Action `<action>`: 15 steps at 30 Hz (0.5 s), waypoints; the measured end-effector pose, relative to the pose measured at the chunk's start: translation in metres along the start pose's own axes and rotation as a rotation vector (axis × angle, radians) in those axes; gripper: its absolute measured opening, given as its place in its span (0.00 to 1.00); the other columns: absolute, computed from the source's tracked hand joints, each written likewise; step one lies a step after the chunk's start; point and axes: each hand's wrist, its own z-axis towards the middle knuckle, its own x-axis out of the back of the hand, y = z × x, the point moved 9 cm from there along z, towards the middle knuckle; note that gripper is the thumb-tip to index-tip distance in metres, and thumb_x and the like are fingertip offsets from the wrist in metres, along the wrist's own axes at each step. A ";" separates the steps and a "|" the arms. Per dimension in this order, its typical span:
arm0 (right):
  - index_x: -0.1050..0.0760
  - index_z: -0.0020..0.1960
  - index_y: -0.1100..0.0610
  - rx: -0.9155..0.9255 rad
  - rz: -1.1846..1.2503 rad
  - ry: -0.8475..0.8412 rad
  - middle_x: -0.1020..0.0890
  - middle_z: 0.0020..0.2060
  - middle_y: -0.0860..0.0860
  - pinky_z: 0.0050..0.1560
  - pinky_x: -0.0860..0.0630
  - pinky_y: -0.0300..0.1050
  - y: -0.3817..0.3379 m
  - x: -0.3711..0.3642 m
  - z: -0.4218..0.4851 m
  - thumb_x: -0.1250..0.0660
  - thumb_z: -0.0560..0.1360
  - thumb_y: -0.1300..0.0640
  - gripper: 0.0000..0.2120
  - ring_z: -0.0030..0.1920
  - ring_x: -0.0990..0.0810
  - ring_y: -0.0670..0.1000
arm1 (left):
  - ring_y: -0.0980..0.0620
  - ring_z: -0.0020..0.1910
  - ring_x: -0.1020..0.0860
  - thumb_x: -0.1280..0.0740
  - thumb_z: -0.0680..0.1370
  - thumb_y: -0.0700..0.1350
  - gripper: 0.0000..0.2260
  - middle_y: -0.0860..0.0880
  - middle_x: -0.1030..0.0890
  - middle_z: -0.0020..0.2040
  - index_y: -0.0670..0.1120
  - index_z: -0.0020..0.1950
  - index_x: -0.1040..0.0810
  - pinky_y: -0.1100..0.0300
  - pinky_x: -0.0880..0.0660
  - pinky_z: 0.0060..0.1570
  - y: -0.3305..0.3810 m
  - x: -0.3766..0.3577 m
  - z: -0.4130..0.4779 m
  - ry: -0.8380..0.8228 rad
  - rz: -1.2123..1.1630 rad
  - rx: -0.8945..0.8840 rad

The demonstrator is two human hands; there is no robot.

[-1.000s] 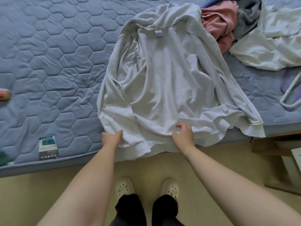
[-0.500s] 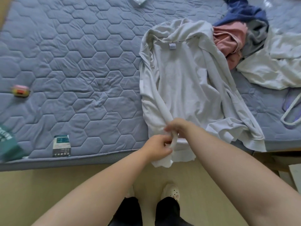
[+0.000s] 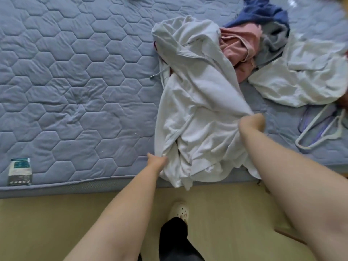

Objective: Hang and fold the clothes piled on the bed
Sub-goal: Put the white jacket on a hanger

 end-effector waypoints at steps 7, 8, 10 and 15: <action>0.27 0.61 0.70 0.200 -0.096 -0.302 0.23 0.59 0.65 0.50 0.33 0.45 0.002 -0.067 -0.040 0.43 0.78 0.64 0.15 0.60 0.26 0.63 | 0.41 0.51 0.24 0.41 0.79 0.40 0.11 0.41 0.22 0.54 0.38 0.59 0.24 0.54 0.29 0.46 0.034 0.015 -0.014 0.346 0.132 -0.168; 0.27 0.60 0.70 0.207 -0.087 -0.324 0.23 0.58 0.64 0.46 0.36 0.43 -0.001 -0.071 -0.048 0.44 0.78 0.64 0.15 0.59 0.25 0.62 | 0.42 0.50 0.25 0.42 0.80 0.39 0.10 0.42 0.22 0.52 0.40 0.57 0.24 0.55 0.31 0.45 0.046 0.034 -0.025 0.451 0.070 -0.200; 0.26 0.57 0.70 0.226 -0.067 -0.358 0.22 0.56 0.64 0.42 0.40 0.41 -0.009 -0.079 -0.066 0.45 0.78 0.63 0.14 0.56 0.25 0.62 | 0.40 0.52 0.24 0.44 0.80 0.38 0.10 0.41 0.21 0.53 0.41 0.56 0.25 0.53 0.29 0.48 0.060 0.083 -0.041 0.639 -0.104 -0.228; 0.26 0.51 0.66 0.203 0.064 -0.437 0.24 0.47 0.60 0.45 0.37 0.43 -0.033 -0.097 -0.124 0.45 0.76 0.65 0.10 0.48 0.27 0.59 | 0.41 0.59 0.25 0.45 0.79 0.37 0.14 0.40 0.23 0.62 0.42 0.63 0.27 0.54 0.31 0.56 0.086 0.227 -0.051 0.934 -0.467 -0.216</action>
